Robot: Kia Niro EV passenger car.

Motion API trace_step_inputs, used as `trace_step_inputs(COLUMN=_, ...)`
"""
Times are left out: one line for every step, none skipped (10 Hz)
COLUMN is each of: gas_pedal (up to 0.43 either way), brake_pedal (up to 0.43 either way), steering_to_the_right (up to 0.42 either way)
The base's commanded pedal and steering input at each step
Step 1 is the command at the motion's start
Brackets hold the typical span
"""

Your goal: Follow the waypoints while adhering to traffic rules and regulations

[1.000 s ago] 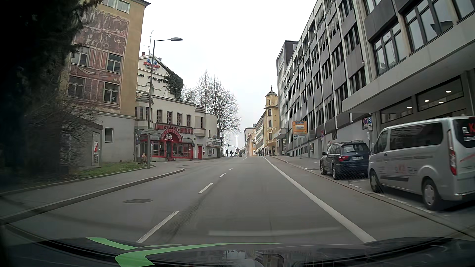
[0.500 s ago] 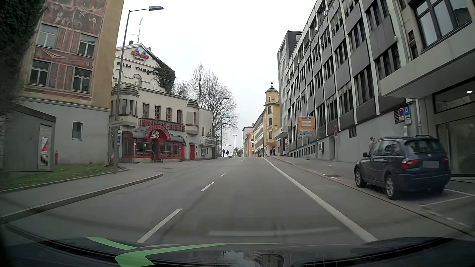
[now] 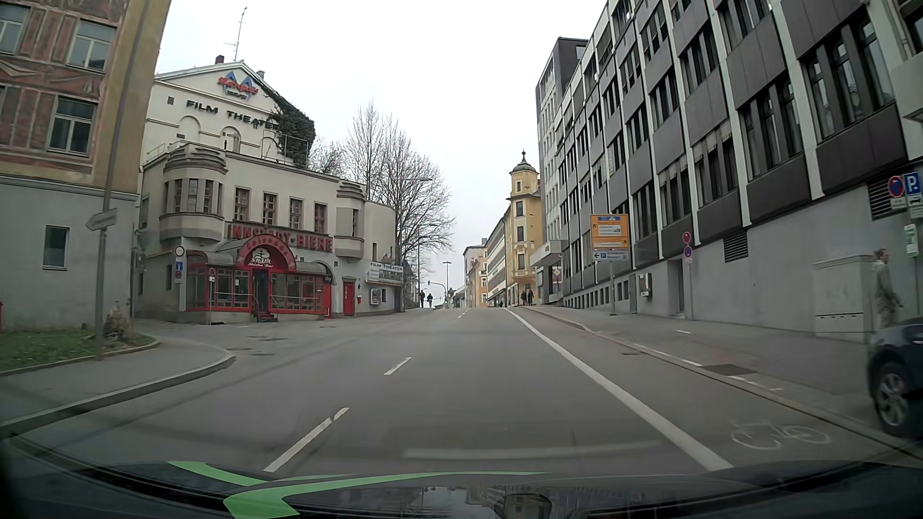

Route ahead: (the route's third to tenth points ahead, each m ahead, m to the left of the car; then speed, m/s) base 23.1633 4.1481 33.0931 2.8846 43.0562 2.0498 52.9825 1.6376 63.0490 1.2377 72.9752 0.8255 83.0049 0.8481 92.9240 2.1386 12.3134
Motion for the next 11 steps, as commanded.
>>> trace_step_inputs(gas_pedal=0.319, brake_pedal=0.000, steering_to_the_right=0.007)
trace_step_inputs(gas_pedal=0.311, brake_pedal=0.000, steering_to_the_right=0.006)
trace_step_inputs(gas_pedal=0.311, brake_pedal=0.000, steering_to_the_right=0.006)
trace_step_inputs(gas_pedal=0.311, brake_pedal=0.000, steering_to_the_right=0.005)
trace_step_inputs(gas_pedal=0.311, brake_pedal=0.000, steering_to_the_right=0.003)
trace_step_inputs(gas_pedal=0.268, brake_pedal=0.000, steering_to_the_right=0.002)
trace_step_inputs(gas_pedal=0.268, brake_pedal=0.000, steering_to_the_right=0.001)
trace_step_inputs(gas_pedal=0.268, brake_pedal=0.000, steering_to_the_right=0.001)
trace_step_inputs(gas_pedal=0.268, brake_pedal=0.000, steering_to_the_right=0.001)
trace_step_inputs(gas_pedal=0.240, brake_pedal=0.000, steering_to_the_right=0.001)
trace_step_inputs(gas_pedal=0.240, brake_pedal=0.000, steering_to_the_right=0.001)
